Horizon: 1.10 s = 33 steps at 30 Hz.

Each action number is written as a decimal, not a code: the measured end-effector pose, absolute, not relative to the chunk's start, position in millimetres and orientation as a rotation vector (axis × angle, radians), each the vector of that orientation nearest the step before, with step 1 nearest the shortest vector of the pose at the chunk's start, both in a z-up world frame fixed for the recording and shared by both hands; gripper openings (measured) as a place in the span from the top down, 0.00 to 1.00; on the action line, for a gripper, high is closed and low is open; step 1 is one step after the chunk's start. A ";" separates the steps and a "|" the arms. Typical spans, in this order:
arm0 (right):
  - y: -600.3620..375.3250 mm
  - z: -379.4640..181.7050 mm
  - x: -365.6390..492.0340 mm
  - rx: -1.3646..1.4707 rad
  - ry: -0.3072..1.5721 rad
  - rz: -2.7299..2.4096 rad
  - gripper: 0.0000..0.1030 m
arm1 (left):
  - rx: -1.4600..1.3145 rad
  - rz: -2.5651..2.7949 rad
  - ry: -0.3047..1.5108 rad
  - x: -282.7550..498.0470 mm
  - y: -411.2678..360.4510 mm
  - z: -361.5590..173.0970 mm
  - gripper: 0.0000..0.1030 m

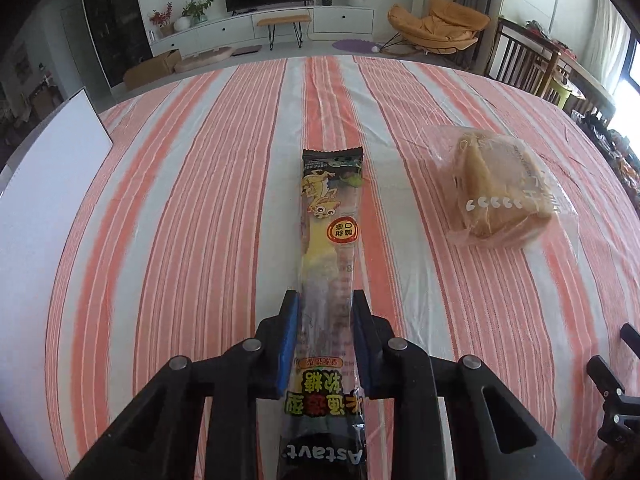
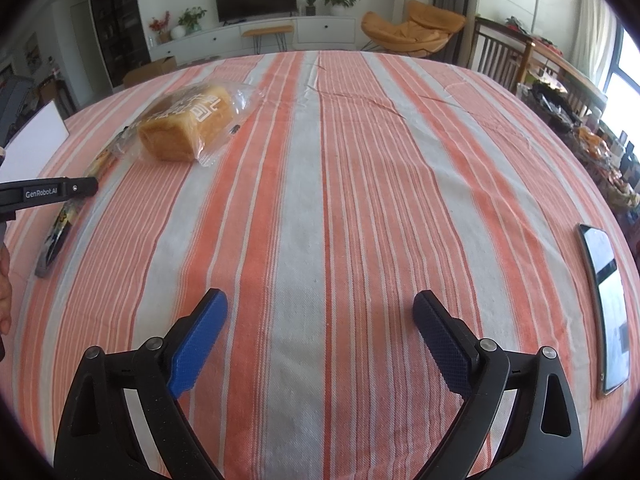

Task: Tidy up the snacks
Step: 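Grasp the bagged square bread with the right tool while the left tool holds the candy packet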

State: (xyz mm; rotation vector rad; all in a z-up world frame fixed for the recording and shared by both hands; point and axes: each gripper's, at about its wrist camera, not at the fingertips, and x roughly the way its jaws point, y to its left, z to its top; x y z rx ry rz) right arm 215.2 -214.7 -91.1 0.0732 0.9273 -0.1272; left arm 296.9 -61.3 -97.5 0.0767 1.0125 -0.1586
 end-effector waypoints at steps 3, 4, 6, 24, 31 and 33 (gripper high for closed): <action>-214.7 -91.2 215.2 0.073 0.927 -0.127 0.07 | 0.068 -0.113 1.014 275.3 -25.9 -97.1 0.77; -214.5 -91.3 215.3 0.073 0.927 -0.127 0.07 | 0.056 -0.104 1.013 266.8 -12.3 -98.0 0.77; -214.3 -91.3 215.4 0.073 0.928 -0.127 0.07 | 0.059 -0.080 1.005 252.9 7.6 -98.4 0.76; -212.6 -85.0 223.0 0.046 0.975 -0.150 0.09 | 0.000 -0.006 0.947 243.1 44.0 -118.3 0.00; -148.9 -6.7 312.8 0.027 0.891 -0.059 0.09 | -0.001 -0.008 0.947 240.1 44.2 -117.1 0.00; -133.9 -12.7 357.0 0.024 0.973 -0.096 0.09 | 0.000 -0.007 0.947 240.1 44.0 -117.0 0.00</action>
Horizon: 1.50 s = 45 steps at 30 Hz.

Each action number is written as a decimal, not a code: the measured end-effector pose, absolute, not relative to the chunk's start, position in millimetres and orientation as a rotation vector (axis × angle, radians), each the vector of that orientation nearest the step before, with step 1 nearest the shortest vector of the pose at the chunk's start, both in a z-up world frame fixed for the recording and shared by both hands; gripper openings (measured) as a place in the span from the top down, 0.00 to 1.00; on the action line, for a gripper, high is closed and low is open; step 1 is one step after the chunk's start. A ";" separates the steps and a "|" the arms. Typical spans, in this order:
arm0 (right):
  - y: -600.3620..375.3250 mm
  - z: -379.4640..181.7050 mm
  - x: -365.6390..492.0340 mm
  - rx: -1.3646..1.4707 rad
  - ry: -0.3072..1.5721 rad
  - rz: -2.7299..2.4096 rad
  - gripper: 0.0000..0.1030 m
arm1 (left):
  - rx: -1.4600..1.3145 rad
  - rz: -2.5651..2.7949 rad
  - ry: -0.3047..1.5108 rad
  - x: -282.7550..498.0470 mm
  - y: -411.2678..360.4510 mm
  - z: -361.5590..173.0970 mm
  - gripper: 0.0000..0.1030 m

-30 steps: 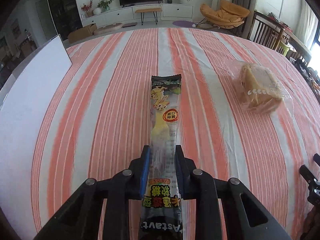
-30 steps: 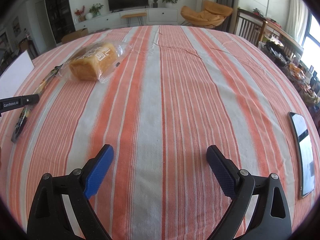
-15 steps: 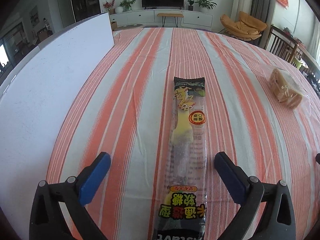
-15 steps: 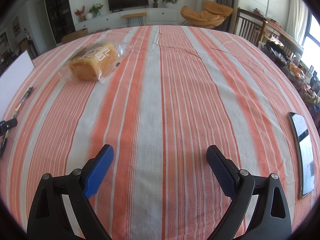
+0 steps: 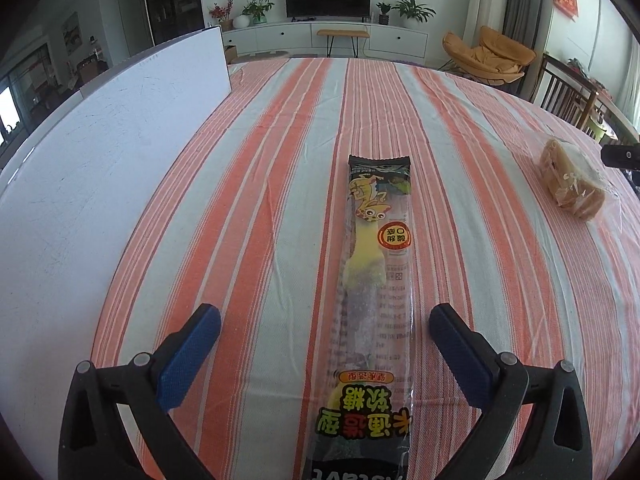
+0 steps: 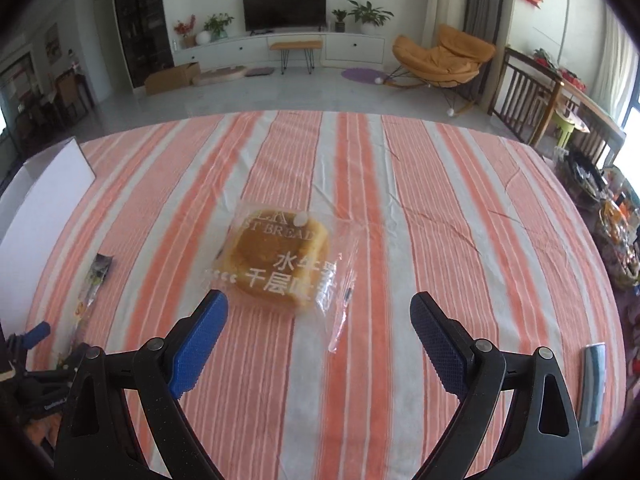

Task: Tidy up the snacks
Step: 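Grasp the bagged square bread with the right tool while the left tool holds the candy packet, then lift the candy packet with the left tool while the right tool lifts the bread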

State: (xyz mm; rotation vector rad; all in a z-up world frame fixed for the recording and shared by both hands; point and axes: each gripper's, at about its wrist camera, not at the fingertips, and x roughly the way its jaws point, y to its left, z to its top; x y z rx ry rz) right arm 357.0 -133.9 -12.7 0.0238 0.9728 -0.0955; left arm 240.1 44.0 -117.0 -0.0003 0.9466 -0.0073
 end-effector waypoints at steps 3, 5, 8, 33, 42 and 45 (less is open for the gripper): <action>-117.5 -42.6 406.7 0.008 1.115 -0.172 0.09 | 0.000 -0.007 0.947 240.1 44.2 -117.1 0.00; -109.9 -64.5 423.0 -0.009 1.183 -0.223 0.09 | -0.001 -0.008 0.947 240.1 44.2 -117.2 0.00; -120.8 -71.0 422.4 0.126 1.130 -0.262 0.05 | -0.001 -0.008 0.946 240.5 44.2 -116.8 0.00; -150.6 -99.3 273.0 0.033 0.999 0.113 0.09 | 0.011 -0.036 0.952 240.5 42.1 -116.5 0.00; -131.4 -98.1 264.5 0.010 0.938 0.095 0.04 | 0.013 -0.038 0.952 240.7 41.9 -116.5 0.00; -129.7 -97.7 262.6 0.012 0.932 0.094 0.04 | 0.013 -0.039 0.952 240.7 41.8 -116.4 0.00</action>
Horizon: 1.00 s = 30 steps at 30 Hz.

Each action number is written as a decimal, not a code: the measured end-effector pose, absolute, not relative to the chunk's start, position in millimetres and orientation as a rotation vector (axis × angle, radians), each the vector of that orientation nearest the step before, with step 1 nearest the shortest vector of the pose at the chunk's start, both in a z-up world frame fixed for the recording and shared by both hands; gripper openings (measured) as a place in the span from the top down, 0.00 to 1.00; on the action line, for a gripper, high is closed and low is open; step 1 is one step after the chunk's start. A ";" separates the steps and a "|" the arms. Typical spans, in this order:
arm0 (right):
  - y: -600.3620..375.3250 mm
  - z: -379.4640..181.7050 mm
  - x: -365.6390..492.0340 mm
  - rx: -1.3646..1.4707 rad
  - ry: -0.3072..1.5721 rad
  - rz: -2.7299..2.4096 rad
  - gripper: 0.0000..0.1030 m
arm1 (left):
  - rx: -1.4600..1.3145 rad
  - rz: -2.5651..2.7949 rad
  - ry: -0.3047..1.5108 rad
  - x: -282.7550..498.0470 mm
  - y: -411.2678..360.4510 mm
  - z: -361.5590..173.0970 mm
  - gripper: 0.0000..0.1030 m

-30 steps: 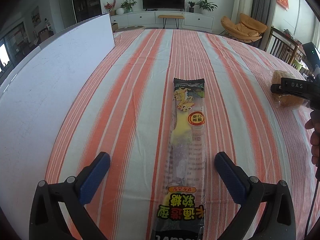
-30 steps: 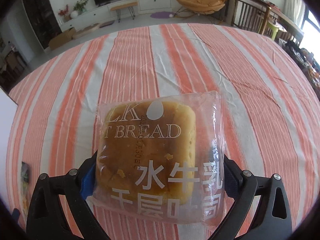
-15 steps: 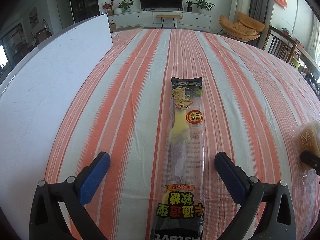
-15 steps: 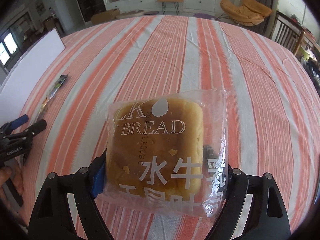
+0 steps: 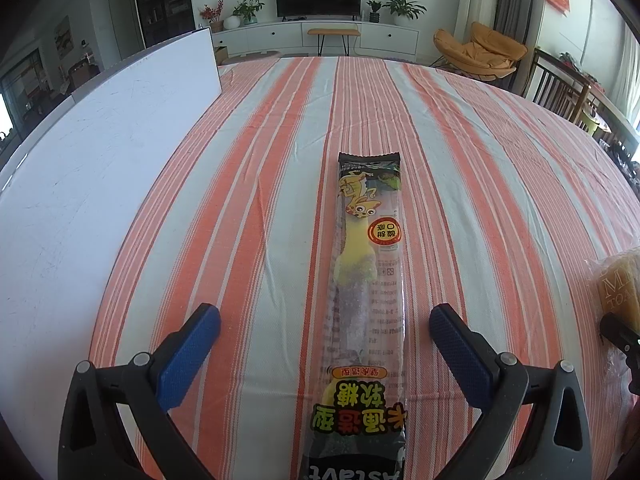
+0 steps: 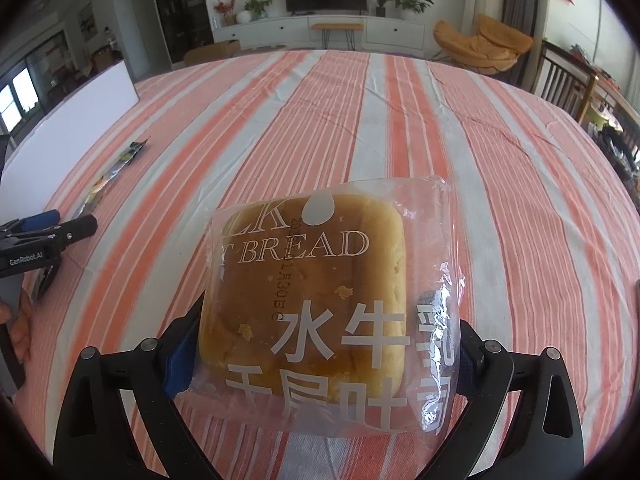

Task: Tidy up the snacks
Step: 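Lift the candy packet with the left tool while the right tool lifts the bread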

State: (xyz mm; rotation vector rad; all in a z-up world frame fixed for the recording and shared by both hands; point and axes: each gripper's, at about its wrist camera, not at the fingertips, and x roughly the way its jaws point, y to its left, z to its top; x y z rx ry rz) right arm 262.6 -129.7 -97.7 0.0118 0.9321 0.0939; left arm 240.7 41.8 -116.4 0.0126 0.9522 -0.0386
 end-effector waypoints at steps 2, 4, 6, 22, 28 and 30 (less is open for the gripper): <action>-132.1 -95.2 256.4 0.013 0.929 0.093 0.04 | 0.013 -0.039 0.952 240.7 41.9 -116.4 0.00; -132.5 -95.1 250.4 0.014 0.927 0.091 0.04 | 0.013 -0.039 0.952 240.8 42.0 -116.5 0.00; -133.1 -94.9 248.5 0.014 0.927 0.092 0.04 | 0.013 -0.039 0.952 240.9 41.9 -116.5 0.00; -138.9 -66.5 261.0 0.030 1.169 0.117 0.05 | 0.090 -0.151 1.114 257.0 39.0 -111.7 0.00; -142.1 -49.1 254.6 0.022 1.222 0.120 0.05 | 0.107 -0.190 1.059 248.4 25.3 -107.9 0.12; -138.9 -47.9 252.7 0.000 1.232 0.117 0.05 | 0.114 -0.204 1.044 246.1 23.4 -105.9 0.23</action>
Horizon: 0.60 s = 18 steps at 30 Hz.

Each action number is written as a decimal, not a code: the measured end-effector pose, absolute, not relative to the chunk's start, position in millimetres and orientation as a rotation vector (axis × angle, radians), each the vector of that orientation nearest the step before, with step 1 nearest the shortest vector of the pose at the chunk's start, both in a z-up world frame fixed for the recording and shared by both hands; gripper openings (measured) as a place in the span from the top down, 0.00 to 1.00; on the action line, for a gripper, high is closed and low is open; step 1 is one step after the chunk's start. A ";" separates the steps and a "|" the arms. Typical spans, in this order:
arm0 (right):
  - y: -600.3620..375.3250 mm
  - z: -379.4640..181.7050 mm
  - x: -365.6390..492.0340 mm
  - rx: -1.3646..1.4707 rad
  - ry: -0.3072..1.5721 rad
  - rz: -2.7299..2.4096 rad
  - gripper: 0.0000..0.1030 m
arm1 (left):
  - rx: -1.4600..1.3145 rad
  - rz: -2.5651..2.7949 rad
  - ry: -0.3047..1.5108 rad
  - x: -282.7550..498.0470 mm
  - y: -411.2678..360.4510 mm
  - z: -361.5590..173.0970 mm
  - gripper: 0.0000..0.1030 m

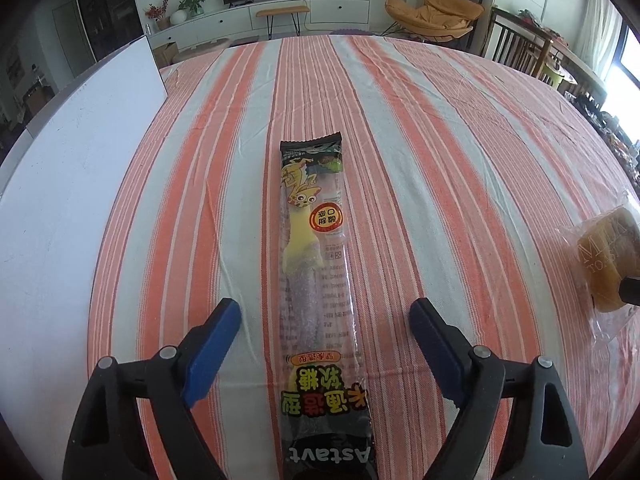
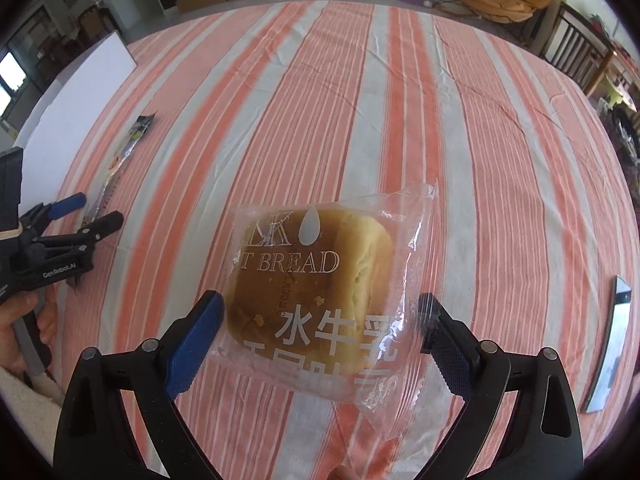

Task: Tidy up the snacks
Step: 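Lift the candy packet with the left tool while the right tool lifts the bread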

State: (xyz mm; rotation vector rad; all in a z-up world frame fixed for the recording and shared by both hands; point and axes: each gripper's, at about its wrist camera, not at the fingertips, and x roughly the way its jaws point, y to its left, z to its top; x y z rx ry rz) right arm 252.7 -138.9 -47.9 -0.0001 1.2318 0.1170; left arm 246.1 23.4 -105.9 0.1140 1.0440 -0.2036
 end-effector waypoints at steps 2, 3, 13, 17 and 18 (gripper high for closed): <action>-136.5 -45.2 250.7 -0.011 1.229 0.112 0.05 | 0.112 -0.207 1.029 243.1 24.1 -103.9 0.32; -135.9 -42.9 248.7 -0.016 1.223 0.107 0.05 | 0.109 -0.207 1.021 242.2 24.4 -103.3 0.36; -153.3 -26.3 246.0 0.043 1.202 -0.043 0.05 | 0.073 -0.209 1.018 235.5 35.0 -104.3 0.20; -146.8 -36.8 253.9 0.108 1.278 -0.050 0.05 | 0.066 -0.207 1.025 237.9 35.0 -105.2 0.18; -139.8 -44.5 257.0 0.062 1.295 -0.059 0.05 | 0.082 -0.205 1.028 237.5 32.7 -105.9 0.17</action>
